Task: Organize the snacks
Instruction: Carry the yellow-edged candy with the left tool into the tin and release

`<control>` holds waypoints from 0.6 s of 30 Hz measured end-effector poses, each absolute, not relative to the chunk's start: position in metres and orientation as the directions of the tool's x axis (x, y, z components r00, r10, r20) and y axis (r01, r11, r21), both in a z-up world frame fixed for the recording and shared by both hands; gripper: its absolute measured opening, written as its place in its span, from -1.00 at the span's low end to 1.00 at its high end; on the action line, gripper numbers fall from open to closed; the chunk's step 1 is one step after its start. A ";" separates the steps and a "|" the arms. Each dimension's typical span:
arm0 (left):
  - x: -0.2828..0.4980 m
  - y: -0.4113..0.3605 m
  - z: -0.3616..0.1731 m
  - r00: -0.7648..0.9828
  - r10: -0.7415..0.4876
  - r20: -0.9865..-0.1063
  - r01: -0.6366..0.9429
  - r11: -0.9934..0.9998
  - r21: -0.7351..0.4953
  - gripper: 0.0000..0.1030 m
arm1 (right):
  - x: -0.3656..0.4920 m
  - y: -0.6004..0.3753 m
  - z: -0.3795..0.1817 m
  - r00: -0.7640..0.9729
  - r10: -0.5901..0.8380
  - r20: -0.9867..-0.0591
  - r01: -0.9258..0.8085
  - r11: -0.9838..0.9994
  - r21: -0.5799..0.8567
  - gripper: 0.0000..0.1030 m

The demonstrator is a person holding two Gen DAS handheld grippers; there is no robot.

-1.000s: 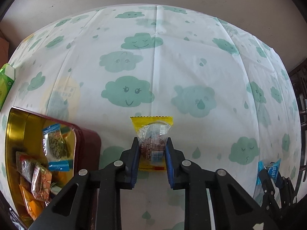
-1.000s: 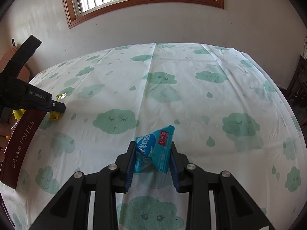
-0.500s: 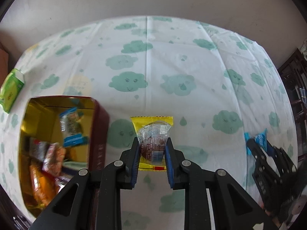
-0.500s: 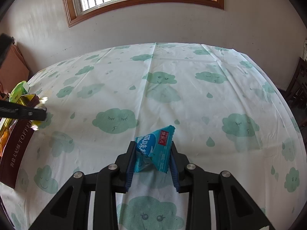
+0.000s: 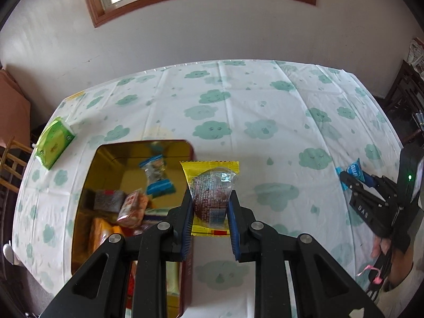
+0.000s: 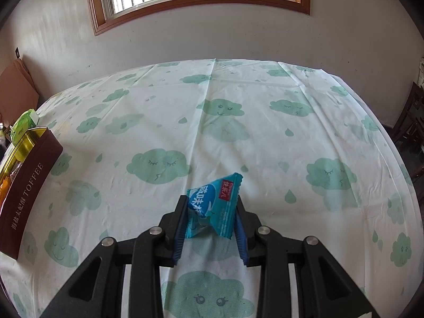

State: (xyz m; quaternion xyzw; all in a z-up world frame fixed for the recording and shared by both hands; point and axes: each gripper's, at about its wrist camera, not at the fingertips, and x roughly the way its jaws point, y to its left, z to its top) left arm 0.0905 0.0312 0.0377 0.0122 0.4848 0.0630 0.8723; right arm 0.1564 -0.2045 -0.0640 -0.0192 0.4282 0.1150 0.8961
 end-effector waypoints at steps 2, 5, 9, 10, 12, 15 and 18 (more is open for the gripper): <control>0.084 0.036 0.038 0.525 0.136 -0.840 -0.112 0.990 0.090 -0.59 | 0.156 -0.204 -0.064 0.607 0.186 -0.772 -0.223 0.973 0.059 -0.38; 0.076 0.047 0.037 0.525 0.144 -0.839 -0.133 0.987 0.086 -0.59 | 0.156 -0.203 -0.064 0.608 0.183 -0.773 -0.223 0.973 0.055 -0.38; 0.069 0.063 0.034 0.519 0.161 -0.840 -0.168 0.982 0.085 -0.59 | 0.157 -0.203 -0.064 0.608 0.183 -0.773 -0.223 0.973 0.055 -0.38; 0.067 0.067 0.034 0.516 0.162 -0.841 -0.178 0.981 0.080 -0.59 | 0.157 -0.202 -0.064 0.608 0.181 -0.773 -0.223 0.973 0.052 -0.38; 0.064 0.075 0.032 0.513 0.165 -0.842 -0.190 0.979 0.076 -0.59 | 0.157 -0.202 -0.064 0.608 0.178 -0.774 -0.224 0.974 0.048 -0.38; 0.061 0.088 0.030 0.507 0.169 -0.845 -0.212 0.975 0.067 -0.59 | 0.157 -0.201 -0.064 0.609 0.172 -0.774 -0.224 0.974 0.040 -0.38; 0.058 0.106 0.028 0.494 0.170 -0.853 -0.242 0.969 0.053 -0.59 | 0.156 -0.201 -0.064 0.609 0.170 -0.775 -0.224 0.974 0.038 -0.38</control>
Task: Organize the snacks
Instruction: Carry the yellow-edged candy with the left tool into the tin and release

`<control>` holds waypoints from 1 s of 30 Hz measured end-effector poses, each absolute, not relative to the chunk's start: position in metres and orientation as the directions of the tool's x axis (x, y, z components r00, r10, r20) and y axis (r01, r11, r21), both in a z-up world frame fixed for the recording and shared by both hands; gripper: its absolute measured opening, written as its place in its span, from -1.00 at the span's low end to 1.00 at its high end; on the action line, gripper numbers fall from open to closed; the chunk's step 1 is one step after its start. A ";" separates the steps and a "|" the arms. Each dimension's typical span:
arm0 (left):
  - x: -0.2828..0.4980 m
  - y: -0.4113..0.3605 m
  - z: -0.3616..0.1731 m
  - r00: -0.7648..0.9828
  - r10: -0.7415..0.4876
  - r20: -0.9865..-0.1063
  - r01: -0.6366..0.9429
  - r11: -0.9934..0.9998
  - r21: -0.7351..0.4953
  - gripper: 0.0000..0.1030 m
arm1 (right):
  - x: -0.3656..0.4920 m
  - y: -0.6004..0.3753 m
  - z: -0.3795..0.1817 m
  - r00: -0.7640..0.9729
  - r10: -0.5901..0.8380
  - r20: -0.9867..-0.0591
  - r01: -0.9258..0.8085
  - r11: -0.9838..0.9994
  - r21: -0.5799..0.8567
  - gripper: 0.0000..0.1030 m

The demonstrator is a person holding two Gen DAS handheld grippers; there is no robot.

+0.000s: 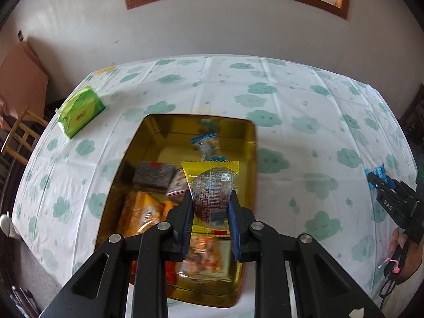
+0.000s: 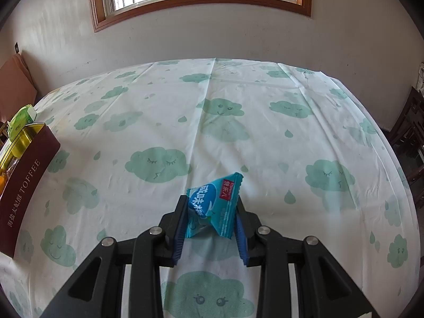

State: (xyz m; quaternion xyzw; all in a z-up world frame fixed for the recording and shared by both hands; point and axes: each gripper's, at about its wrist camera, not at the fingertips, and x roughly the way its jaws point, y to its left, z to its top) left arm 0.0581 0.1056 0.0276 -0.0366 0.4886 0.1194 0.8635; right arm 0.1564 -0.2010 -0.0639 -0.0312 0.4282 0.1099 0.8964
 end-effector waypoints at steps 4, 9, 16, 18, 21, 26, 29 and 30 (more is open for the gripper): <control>0.059 0.128 0.022 0.468 0.177 -0.866 -0.284 0.958 0.043 -0.59 | 0.156 -0.201 -0.064 0.609 0.170 -0.775 -0.224 0.974 0.038 -0.38; 0.062 0.148 0.008 0.428 0.140 -0.893 -0.293 0.956 0.009 -0.59 | 0.157 -0.201 -0.064 0.609 0.167 -0.775 -0.224 0.974 0.034 -0.38; 0.061 0.153 -0.008 0.397 0.152 -0.905 -0.285 0.958 0.036 -0.59 | 0.156 -0.201 -0.064 0.609 0.169 -0.775 -0.224 0.974 0.037 -0.38; 0.060 0.153 -0.010 0.402 0.167 -0.901 -0.276 0.960 0.055 -0.58 | 0.156 -0.201 -0.064 0.609 0.172 -0.774 -0.224 0.974 0.040 -0.38; 0.060 0.152 -0.012 0.402 0.173 -0.899 -0.269 0.961 0.065 -0.52 | 0.156 -0.201 -0.064 0.610 0.168 -0.774 -0.224 0.974 0.035 -0.38; 0.058 0.153 -0.014 0.407 0.189 -0.894 -0.261 0.962 0.085 -0.44 | 0.156 -0.201 -0.064 0.610 0.167 -0.774 -0.223 0.974 0.034 -0.38; 0.056 0.155 -0.014 0.410 0.201 -0.890 -0.265 0.960 0.095 -0.07 | 0.156 -0.201 -0.064 0.611 0.166 -0.774 -0.223 0.974 0.033 -0.39; 0.055 0.156 -0.013 0.418 0.211 -0.884 -0.265 0.959 0.103 0.04 | 0.156 -0.201 -0.064 0.611 0.164 -0.775 -0.224 0.974 0.030 -0.39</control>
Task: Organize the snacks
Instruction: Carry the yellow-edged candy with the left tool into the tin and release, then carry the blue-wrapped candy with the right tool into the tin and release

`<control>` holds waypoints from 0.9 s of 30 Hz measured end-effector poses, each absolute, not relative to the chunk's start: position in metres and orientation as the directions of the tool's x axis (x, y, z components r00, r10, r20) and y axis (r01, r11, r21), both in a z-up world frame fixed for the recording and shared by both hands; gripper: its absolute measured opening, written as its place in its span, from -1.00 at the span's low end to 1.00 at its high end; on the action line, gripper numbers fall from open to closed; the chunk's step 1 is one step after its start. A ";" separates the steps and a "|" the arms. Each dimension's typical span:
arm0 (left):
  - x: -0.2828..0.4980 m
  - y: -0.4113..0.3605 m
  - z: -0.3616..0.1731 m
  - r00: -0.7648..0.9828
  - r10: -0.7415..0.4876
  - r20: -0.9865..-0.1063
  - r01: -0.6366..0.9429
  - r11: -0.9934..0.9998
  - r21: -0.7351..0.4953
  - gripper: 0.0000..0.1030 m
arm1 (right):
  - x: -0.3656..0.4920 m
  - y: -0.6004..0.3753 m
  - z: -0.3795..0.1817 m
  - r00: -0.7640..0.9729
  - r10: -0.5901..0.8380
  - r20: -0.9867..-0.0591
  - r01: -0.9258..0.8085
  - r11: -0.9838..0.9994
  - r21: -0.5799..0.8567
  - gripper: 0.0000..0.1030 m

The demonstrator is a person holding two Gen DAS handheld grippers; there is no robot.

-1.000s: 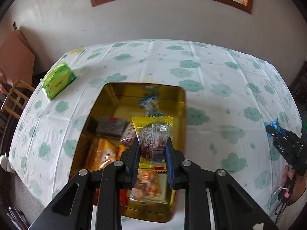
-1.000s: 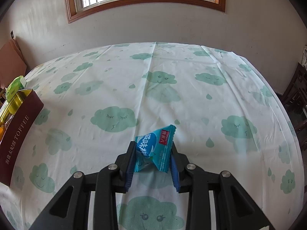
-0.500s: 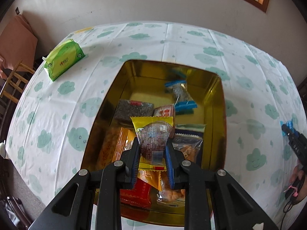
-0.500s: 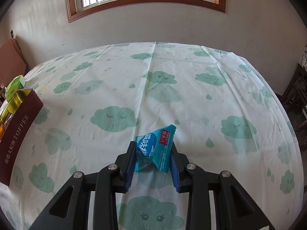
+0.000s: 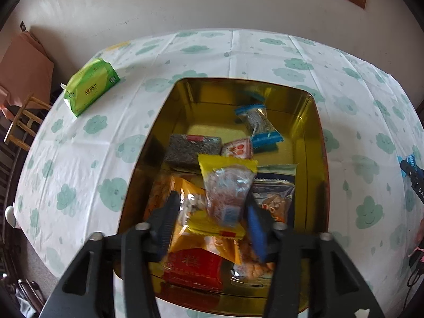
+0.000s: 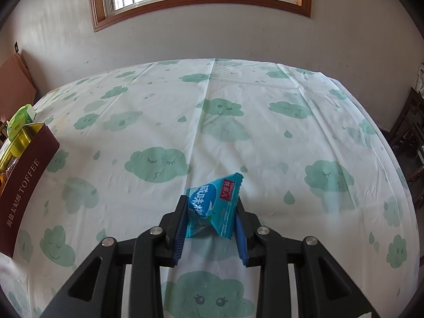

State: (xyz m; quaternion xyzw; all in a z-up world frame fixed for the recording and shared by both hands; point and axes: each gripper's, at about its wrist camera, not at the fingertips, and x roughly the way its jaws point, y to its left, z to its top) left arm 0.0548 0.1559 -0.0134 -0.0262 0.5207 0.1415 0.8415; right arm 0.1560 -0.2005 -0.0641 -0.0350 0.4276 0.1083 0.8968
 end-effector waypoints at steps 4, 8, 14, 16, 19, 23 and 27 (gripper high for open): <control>0.050 0.159 -0.008 0.445 0.223 -0.868 -0.262 0.959 0.112 0.32 | 0.156 -0.200 -0.064 0.613 0.154 -0.775 -0.224 0.974 0.016 -0.39; 0.045 0.164 -0.003 0.463 0.214 -0.860 -0.262 0.960 0.098 0.54 | 0.155 -0.198 -0.064 0.616 0.141 -0.775 -0.214 0.977 0.007 -0.40; 0.035 0.169 0.007 0.487 0.235 -0.841 -0.271 0.956 0.110 0.59 | 0.151 -0.192 -0.059 0.623 0.116 -0.774 -0.178 0.984 0.005 -0.41; 0.032 0.170 0.010 0.496 0.240 -0.835 -0.271 0.956 0.114 0.59 | 0.147 -0.188 -0.053 0.632 0.124 -0.765 -0.183 0.983 0.008 -0.42; 0.028 0.170 0.014 0.510 0.232 -0.828 -0.264 0.959 0.106 0.60 | 0.141 -0.178 -0.044 0.642 0.136 -0.755 -0.198 0.980 0.008 -0.42; 0.024 0.169 0.017 0.517 0.229 -0.825 -0.263 0.959 0.102 0.60 | 0.132 -0.160 -0.031 0.646 0.167 -0.745 -0.234 0.972 0.014 -0.42; 0.018 0.172 0.021 0.527 0.231 -0.818 -0.266 0.959 0.099 0.60 | 0.121 -0.135 -0.019 0.641 0.218 -0.736 -0.294 0.955 0.028 -0.42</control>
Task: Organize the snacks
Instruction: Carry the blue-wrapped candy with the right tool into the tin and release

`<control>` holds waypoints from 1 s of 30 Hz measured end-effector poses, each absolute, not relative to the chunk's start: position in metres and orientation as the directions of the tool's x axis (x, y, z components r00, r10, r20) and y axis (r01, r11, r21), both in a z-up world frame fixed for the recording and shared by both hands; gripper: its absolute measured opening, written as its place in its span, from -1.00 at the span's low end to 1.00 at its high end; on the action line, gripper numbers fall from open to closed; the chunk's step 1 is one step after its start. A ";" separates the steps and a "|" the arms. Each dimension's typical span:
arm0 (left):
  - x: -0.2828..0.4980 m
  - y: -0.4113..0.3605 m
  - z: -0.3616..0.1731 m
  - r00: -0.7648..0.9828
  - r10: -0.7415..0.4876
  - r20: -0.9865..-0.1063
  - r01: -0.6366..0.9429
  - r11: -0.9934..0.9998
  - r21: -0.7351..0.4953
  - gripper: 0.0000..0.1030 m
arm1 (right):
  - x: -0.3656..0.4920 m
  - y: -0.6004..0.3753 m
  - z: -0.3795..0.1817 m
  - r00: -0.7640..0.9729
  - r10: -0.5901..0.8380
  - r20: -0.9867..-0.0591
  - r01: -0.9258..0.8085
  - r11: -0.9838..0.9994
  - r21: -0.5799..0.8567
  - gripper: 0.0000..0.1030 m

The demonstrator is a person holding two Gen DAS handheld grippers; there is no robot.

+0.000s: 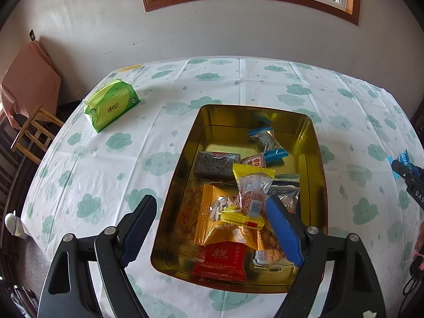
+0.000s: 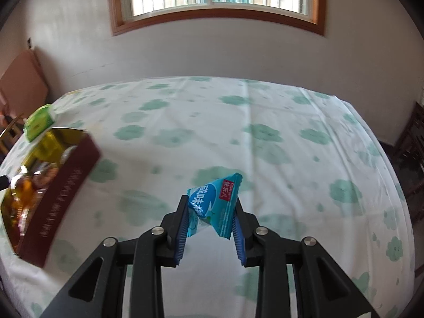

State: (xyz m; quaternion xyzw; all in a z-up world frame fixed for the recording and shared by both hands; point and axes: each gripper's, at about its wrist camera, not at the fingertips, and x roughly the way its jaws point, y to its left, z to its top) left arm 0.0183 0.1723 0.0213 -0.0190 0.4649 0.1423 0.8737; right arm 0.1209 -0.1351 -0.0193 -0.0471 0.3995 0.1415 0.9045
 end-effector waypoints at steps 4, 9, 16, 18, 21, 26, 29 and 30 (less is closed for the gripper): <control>0.014 0.176 0.023 0.530 0.240 -0.814 -0.275 0.956 0.102 0.61 | 0.110 -0.104 -0.012 0.624 0.275 -0.732 -0.362 0.931 0.041 -0.42; 0.008 0.184 0.025 0.532 0.259 -0.806 -0.294 0.949 0.111 0.61 | 0.095 -0.061 -0.005 0.598 0.343 -0.724 -0.450 0.892 0.050 -0.42; 0.001 0.201 0.026 0.525 0.276 -0.805 -0.326 0.939 0.109 0.67 | 0.074 -0.005 0.011 0.556 0.443 -0.703 -0.555 0.828 0.083 -0.42; -0.002 0.207 0.027 0.521 0.278 -0.807 -0.340 0.935 0.103 0.69 | 0.070 0.007 0.014 0.546 0.458 -0.701 -0.576 0.813 0.082 -0.42; -0.006 0.216 0.027 0.516 0.286 -0.808 -0.361 0.927 0.097 0.69 | 0.065 0.030 0.014 0.523 0.478 -0.706 -0.610 0.788 0.081 -0.42; -0.012 0.230 0.026 0.506 0.299 -0.809 -0.390 0.916 0.095 0.70 | 0.066 0.059 0.007 0.490 0.484 -0.725 -0.635 0.768 0.084 -0.42; -0.014 0.237 0.024 0.497 0.303 -0.813 -0.402 0.911 0.094 0.70 | 0.070 0.074 0.001 0.471 0.480 -0.740 -0.645 0.760 0.081 -0.42; -0.015 0.239 0.023 0.494 0.304 -0.814 -0.405 0.909 0.094 0.71 | 0.070 0.078 -0.001 0.467 0.478 -0.744 -0.647 0.758 0.081 -0.42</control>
